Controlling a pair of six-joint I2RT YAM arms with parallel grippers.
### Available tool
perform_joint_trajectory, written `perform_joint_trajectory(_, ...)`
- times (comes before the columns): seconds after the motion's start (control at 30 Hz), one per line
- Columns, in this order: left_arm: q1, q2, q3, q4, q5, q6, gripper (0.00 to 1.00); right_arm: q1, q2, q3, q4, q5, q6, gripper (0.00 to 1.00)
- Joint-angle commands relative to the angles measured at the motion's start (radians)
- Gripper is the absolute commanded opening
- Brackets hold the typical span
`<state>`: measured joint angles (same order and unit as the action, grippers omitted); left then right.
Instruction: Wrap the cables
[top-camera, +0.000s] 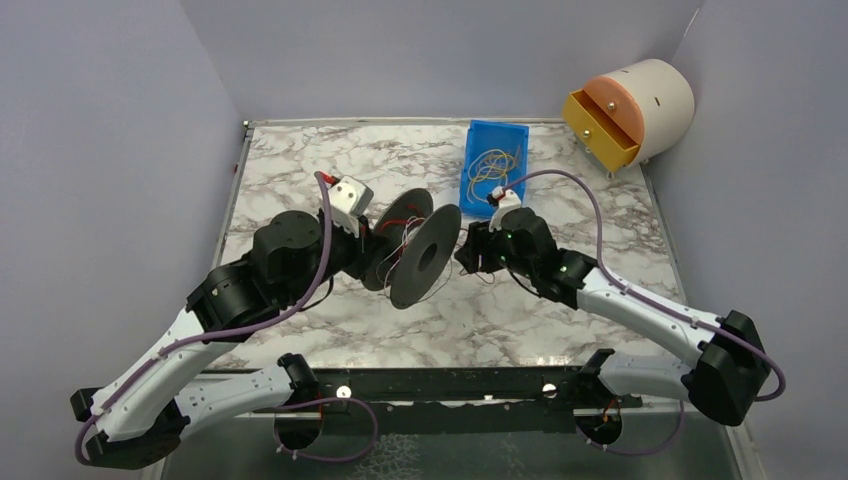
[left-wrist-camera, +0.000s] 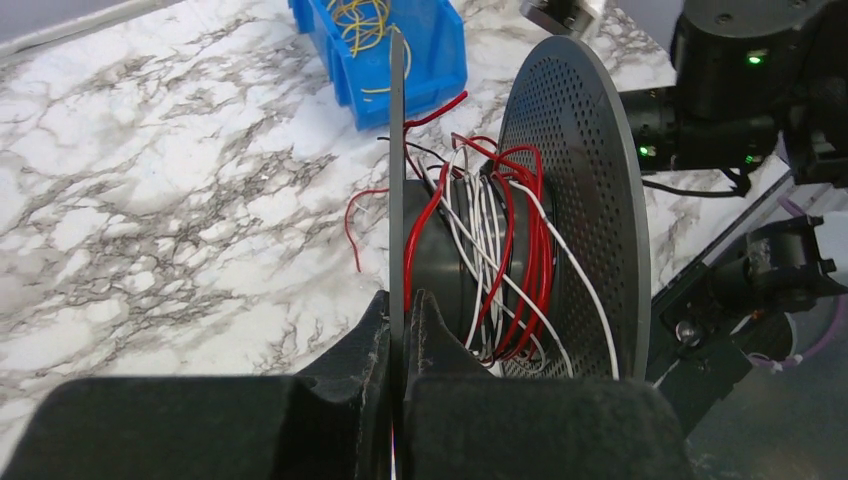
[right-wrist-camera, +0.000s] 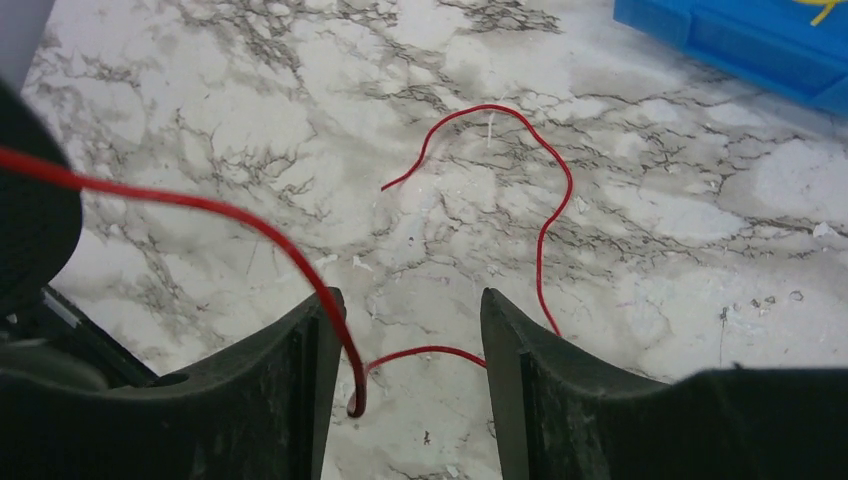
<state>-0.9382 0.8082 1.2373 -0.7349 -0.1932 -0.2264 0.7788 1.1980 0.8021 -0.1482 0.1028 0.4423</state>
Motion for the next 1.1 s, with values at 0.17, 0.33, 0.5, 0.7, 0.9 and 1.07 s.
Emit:
perform_joint_trajectory(0.17, -0.005, 0.021, 0.089, 0.125, -0.147, -0.035, 0.0, -0.003, -0.133, -0.063, 0.08, -0.11, -0.083, 0.75)
perform_joint_trajectory(0.33, -0.004, 0.036, 0.137, 0.137, -0.158, -0.034, 0.0, -0.003, -0.213, -0.167, 0.177, -0.126, -0.091, 0.85)
perform_joint_trajectory(0.5, -0.005, 0.05, 0.168, 0.137, -0.15, -0.031, 0.0, -0.003, -0.261, -0.281, 0.298, -0.076, -0.091, 0.87)
perform_joint_trajectory(0.7, -0.003, 0.053, 0.178, 0.138, -0.141, -0.036, 0.0, -0.003, -0.225, -0.366, 0.419, 0.014, -0.093, 0.85)
perform_joint_trajectory(0.9, -0.004, 0.045, 0.183, 0.136, -0.132, -0.039, 0.0, -0.009, -0.169, -0.409, 0.542, 0.079, -0.124, 0.81)
perform_joint_trajectory(1.07, -0.005, 0.042, 0.18, 0.137, -0.121, -0.047, 0.0, -0.016, -0.112, -0.417, 0.629, 0.041, -0.114, 0.77)
